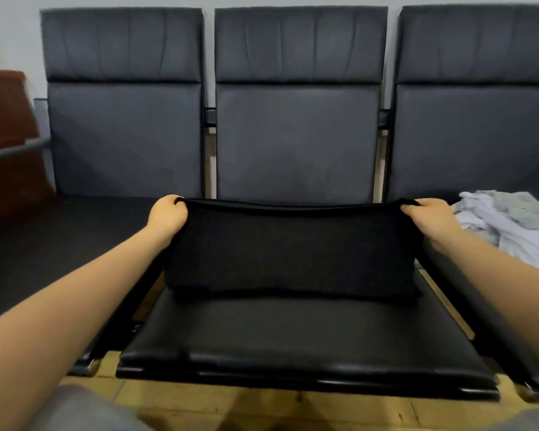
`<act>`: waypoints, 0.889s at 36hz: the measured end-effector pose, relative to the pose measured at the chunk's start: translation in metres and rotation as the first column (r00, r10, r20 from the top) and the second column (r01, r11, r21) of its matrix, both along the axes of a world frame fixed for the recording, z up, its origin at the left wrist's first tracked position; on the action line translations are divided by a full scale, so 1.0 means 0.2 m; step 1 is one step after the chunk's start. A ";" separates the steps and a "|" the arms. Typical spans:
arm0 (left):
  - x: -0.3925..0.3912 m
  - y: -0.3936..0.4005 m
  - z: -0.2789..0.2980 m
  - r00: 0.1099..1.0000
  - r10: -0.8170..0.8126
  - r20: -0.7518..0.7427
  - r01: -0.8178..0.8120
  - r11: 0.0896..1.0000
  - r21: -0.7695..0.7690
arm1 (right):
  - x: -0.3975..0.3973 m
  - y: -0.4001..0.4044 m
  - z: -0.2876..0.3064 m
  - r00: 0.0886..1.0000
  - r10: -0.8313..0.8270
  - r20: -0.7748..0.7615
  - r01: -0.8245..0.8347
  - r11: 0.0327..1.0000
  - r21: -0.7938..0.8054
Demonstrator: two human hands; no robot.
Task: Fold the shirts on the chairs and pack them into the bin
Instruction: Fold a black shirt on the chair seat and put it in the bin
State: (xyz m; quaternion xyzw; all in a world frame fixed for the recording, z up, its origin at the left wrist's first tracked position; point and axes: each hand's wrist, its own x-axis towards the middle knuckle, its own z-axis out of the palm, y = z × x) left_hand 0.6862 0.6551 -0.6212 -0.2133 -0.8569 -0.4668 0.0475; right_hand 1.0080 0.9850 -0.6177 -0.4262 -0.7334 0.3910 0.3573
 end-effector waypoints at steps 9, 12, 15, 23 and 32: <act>-0.26 0.24 -0.08 0.959 -0.052 -0.279 -0.082 0.891 -0.447 | -0.21 0.26 0.00 0.930 -0.082 0.358 0.009 0.980 0.199; -0.33 0.31 -0.13 0.972 -0.049 -0.229 -0.078 0.856 -0.511 | -0.28 0.31 -0.06 0.919 -0.078 0.387 0.002 0.982 0.191; -0.37 0.36 -0.19 0.981 -0.041 -0.187 -0.072 0.827 -0.558 | -0.34 0.36 -0.16 0.918 -0.052 0.394 -0.014 0.987 0.163; -0.42 0.40 -0.34 0.984 0.067 -0.166 -0.144 0.849 -0.509 | -0.39 0.40 -0.39 0.964 -0.200 0.174 0.199 0.980 0.023; -0.15 0.40 -0.26 0.952 -0.057 -0.300 -0.106 0.859 -0.500 | -0.20 0.40 -0.36 0.969 -0.173 0.179 0.206 0.961 -0.186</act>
